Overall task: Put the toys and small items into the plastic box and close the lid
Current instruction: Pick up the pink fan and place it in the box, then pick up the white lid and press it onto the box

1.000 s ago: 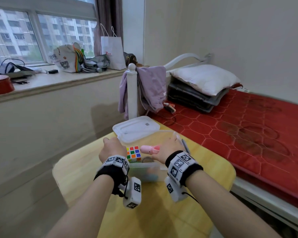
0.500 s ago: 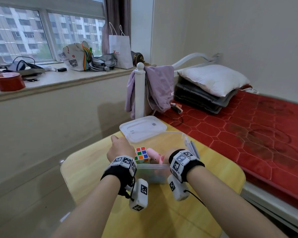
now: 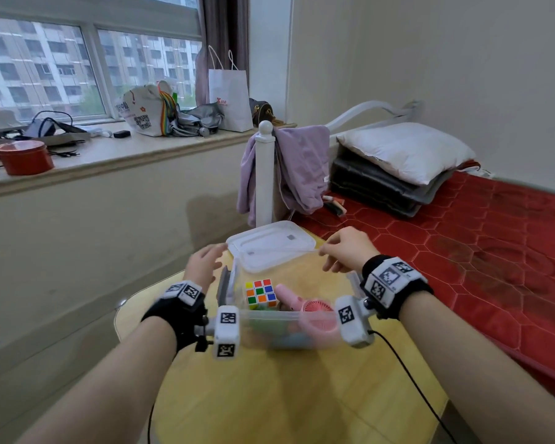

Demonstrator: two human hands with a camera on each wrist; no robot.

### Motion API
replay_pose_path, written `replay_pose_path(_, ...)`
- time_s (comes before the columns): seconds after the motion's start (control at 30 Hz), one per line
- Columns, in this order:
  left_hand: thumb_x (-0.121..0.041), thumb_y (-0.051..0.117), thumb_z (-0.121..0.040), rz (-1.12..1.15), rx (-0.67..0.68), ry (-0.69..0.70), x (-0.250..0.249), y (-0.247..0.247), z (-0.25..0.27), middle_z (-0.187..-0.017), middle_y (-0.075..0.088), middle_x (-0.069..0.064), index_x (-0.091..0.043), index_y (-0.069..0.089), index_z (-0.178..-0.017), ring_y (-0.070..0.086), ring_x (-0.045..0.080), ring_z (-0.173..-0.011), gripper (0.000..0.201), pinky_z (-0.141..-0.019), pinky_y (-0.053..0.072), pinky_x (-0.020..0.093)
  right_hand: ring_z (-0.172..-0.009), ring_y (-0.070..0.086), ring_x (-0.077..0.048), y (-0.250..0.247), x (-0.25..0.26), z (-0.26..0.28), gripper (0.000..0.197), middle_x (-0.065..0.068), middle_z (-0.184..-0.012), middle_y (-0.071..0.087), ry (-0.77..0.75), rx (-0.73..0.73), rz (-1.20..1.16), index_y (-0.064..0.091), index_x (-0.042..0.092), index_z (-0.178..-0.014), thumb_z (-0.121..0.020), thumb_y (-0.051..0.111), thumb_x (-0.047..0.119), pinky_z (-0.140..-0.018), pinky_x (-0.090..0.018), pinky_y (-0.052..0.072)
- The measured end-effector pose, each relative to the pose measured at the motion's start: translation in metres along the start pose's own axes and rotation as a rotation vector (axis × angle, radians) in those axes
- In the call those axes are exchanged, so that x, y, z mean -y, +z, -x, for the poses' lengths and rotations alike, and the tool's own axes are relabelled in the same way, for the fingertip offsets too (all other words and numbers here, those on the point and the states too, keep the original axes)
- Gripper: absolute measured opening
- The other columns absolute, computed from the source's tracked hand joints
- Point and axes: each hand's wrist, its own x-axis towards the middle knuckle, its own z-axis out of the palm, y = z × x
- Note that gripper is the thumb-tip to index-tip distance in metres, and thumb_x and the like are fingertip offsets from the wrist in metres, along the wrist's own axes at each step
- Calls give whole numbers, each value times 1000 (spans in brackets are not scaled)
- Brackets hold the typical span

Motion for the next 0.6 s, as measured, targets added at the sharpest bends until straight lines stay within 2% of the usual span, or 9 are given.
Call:
replay_pose_path(0.07, -34, 55, -90, -9, 40, 18, -4, -16, -15, -103, 64, 2, -20, 70, -100, 57, 21, -97, 22, -88, 42, 38, -52, 63, -11, -11, -3, -15, 22, -10, -73, 74, 14, 69, -114, 71, 1, -98, -89, 58, 16, -47, -17, 48)
replay_pose_path(0.17, -30, 53, -95, -97, 59, -25, -10, -29, -51, -94, 64, 3, -24, 69, -84, 56, 20, -84, 20, -66, 35, 27, -63, 65, -14, -29, -6, -45, 31, -10, -82, 71, 69, 220, -257, 65, -2, -114, -95, 54, 20, -54, -19, 51)
replay_pose_path(0.23, -29, 62, -90, -163, 85, -53, -15, -26, -73, -88, 61, 7, -20, 68, -80, 54, 20, -70, 15, -56, 33, 23, -70, 65, -15, -38, -7, -68, 32, -9, -85, 70, 116, 211, -268, 63, -1, -117, -97, 52, 21, -59, -20, 54)
replay_pose_path(0.3, -26, 64, -89, -258, 140, -65, -21, -14, -93, -76, 56, 7, -9, 69, -83, 47, 15, -56, 18, -43, 34, 17, -81, 66, -18, -44, -7, -95, 32, -8, -89, 71, 148, 200, -228, 64, 1, -117, -97, 53, 23, -73, -27, 55)
replay_pose_path(0.37, -24, 60, -94, -323, 187, -102, -23, 2, -111, -77, 55, 6, -6, 69, -97, 44, 13, -56, 21, -42, 34, 16, -99, 66, -22, -41, -7, -119, 30, -5, -92, 72, 186, 255, -153, 64, 4, -115, -96, 53, 25, -93, -35, 52)
replay_pose_path(0.43, -28, 59, -94, -363, 238, -152, -26, 17, -128, -86, 53, 5, -10, 68, -101, 40, 15, -60, 22, -52, 29, 22, -111, 62, -25, -32, -9, -145, 31, -3, -93, 70, 227, 331, -113, 63, 7, -116, -95, 54, 28, -105, -41, 45)
replay_pose_path(0.5, -29, 60, -93, -371, 263, -183, -28, 28, -148, -87, 49, 4, -11, 66, -98, 37, 16, -59, 20, -53, 28, 24, -114, 60, -26, -21, -12, -170, 35, -6, -104, 69, 252, 365, -70, 64, 9, -117, -93, 57, 33, -108, -45, 42)
replay_pose_path(0.6, -22, 56, -96, -266, 289, -192, -30, 35, -166, -78, 43, 4, -8, 56, -91, 38, 13, -52, 14, -39, 36, 15, -126, 50, -27, -9, -19, -203, 48, -10, -138, 53, 292, 427, -27, 58, 14, -130, -90, 59, 41, -106, -44, 41)
